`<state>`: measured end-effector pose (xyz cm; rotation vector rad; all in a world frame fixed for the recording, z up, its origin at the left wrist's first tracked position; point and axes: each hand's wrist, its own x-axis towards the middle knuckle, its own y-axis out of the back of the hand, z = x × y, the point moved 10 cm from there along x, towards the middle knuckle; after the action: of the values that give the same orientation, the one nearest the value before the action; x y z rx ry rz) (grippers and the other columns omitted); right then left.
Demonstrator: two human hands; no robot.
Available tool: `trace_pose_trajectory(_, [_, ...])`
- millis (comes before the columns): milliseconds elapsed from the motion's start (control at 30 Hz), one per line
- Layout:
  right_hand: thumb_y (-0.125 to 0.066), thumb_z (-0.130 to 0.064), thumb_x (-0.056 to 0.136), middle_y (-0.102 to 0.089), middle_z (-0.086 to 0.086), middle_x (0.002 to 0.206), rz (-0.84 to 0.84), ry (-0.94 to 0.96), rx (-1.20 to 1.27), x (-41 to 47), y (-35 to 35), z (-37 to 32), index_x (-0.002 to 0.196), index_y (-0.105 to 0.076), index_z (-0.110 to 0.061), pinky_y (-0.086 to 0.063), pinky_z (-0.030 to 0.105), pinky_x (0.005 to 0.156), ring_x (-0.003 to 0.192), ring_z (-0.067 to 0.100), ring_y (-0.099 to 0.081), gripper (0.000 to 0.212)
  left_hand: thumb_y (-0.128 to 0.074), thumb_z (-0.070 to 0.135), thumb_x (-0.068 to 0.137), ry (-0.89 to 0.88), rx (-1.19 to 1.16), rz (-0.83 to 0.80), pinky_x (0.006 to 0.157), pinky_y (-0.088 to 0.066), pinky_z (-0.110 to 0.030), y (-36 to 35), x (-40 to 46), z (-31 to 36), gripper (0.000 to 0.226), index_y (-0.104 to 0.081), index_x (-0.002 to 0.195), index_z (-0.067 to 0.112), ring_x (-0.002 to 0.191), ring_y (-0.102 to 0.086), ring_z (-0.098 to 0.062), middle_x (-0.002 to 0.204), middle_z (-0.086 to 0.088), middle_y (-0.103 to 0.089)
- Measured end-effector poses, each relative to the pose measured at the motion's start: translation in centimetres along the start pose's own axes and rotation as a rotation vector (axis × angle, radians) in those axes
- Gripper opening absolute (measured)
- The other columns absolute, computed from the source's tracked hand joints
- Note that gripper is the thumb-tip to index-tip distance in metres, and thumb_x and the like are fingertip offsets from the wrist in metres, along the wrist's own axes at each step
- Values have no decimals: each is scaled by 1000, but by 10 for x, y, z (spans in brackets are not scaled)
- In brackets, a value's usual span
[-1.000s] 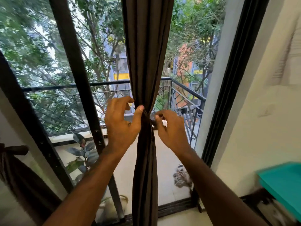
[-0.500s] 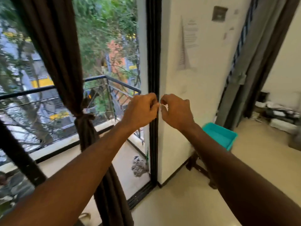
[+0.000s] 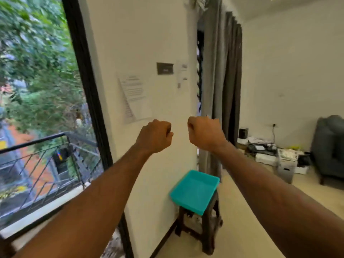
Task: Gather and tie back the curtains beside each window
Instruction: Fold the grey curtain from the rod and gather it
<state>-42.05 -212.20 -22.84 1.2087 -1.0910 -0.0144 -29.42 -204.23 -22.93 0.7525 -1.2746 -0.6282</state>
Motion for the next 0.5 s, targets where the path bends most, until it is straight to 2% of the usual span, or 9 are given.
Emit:
trace_pose_trajectory(100, [-49,-25,98,-60,-6,79,19,-17,50,12,14,51,96,-62,-21,-47,42,90,71,18,-56,14,-59,36,95,1,-18,-22,63,-40,-30,-21,28,36,25,-53,75,23,74,-60,-23,77,-2,-62])
trace_pose_trajectory(167, [-50,-23,98,-61,-7,77,14,-47,70,22,16,82,90,-60,-22,-45,45,91,70,17,-58,13,-58,39,95,-25,19,-38,65,-43,-31,-33,49,56,24,-59,80,21,78,-61,-23,82,-3,-65])
trace_pose_trajectory(300, [-52,-19,95,-62,-5,75,7,-90,89,44,7,138,84,-59,-22,-45,47,94,70,19,-61,13,-59,36,96,-50,3,-23,62,-39,-29,-57,101,79,24,-62,81,18,78,-61,-21,82,-2,-67])
trace_pose_trajectory(400, [-51,-18,94,-60,-4,72,-11,-108,95,66,-14,175,83,-55,-21,-50,44,88,68,22,-60,12,-60,37,95,-68,-11,-19,66,-46,-31,-87,145,89,24,-58,78,21,78,-61,-22,82,-2,-66])
trace_pose_trajectory(500, [-50,-17,95,-62,-1,75,6,-98,91,95,-35,211,90,-61,-17,-55,41,74,69,26,-63,12,-61,36,95,-62,-60,17,68,-47,-32,-120,194,95,23,-60,79,19,82,-59,-22,83,-4,-67])
